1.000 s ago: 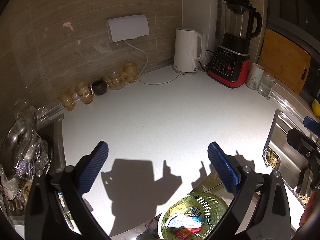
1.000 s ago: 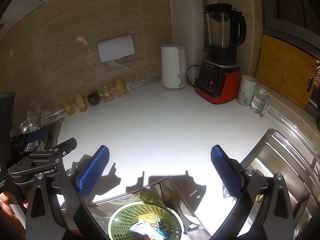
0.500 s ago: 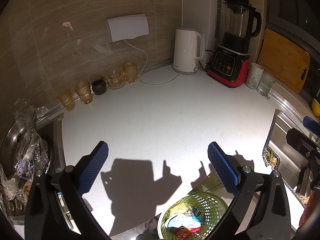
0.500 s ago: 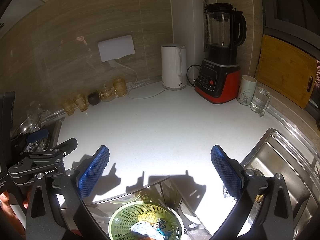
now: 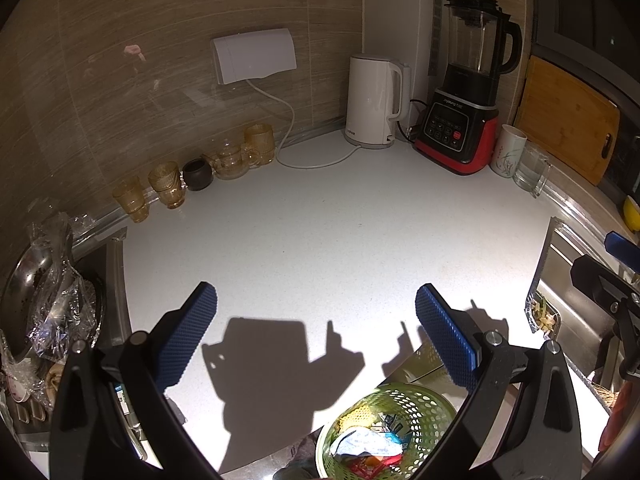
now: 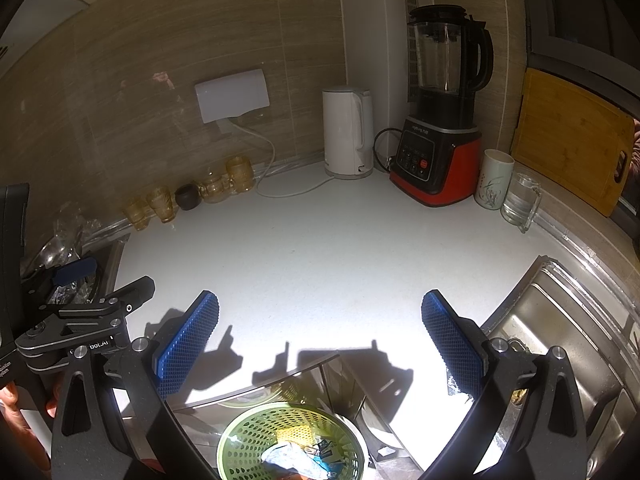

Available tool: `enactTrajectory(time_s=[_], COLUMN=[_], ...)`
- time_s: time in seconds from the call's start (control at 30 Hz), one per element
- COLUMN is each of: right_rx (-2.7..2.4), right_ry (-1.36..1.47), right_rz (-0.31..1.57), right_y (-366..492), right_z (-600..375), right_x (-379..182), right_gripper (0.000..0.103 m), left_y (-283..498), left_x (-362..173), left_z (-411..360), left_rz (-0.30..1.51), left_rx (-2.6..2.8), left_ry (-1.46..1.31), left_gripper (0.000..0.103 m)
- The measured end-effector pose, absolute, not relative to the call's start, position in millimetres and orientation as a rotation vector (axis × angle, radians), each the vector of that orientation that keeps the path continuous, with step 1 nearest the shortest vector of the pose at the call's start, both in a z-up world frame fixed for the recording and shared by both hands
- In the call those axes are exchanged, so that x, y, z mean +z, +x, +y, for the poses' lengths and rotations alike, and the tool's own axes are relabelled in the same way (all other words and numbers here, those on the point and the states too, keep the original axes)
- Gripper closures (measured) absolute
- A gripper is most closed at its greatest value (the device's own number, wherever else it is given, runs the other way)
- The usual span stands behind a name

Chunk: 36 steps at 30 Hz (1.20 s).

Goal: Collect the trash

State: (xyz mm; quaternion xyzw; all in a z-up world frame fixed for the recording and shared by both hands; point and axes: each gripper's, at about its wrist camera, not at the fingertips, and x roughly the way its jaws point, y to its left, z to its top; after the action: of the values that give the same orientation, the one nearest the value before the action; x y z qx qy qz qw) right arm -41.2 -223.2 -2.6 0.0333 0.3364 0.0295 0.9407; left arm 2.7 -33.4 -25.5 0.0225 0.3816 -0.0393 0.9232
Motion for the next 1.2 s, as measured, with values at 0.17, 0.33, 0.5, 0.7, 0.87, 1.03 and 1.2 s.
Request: enactTrajectory(time_s=[0.17,0.33,0.5,0.7,0.87,1.03,1.2], right_rx=[0.061,0.062,0.060,0.059,0.060,0.060,0.059], right_ry=[0.068,0.070,0.069,0.068,0.074,0.077,0.077], right_rz=[0.688,0.689,0.690,0.691,0.696,0.699,0.698], right_y=[-40.9,-40.9,-41.0,-40.1,-40.6,-40.4,-39.8], right_z=[-223.4,-223.6,-222.2,-222.4,-220.0,-219.0,-219.0], right_x=[-2.7,-3.0,-4.4,-4.0,-6.7,-6.8,-6.1], right_gripper=[0.002,0.002,0.002,0.002,0.002,0.002,0.002], left_y=[3.4,7.0,10.7,11.4,10.0,10.3,13.8], left_x=[-26.5,-28.5,-31.8,-33.1,-33.8,-32.2,-35.1], left_z=[-32.6,-30.7,-28.8,-30.2,-32.6,-32.3,-32.1], left_rz=[0.787,0.792,0.807,0.803,0.781,0.783,0.819], left_rx=[-0.084,-0.089,-0.099,-0.097,-0.074,-0.070,-0.090], left_ry=[0.043,0.043,0.035,0.047,0.072,0.063,0.049], left_gripper=[0.008,0.008,0.008,0.008,0.008,0.008,0.008])
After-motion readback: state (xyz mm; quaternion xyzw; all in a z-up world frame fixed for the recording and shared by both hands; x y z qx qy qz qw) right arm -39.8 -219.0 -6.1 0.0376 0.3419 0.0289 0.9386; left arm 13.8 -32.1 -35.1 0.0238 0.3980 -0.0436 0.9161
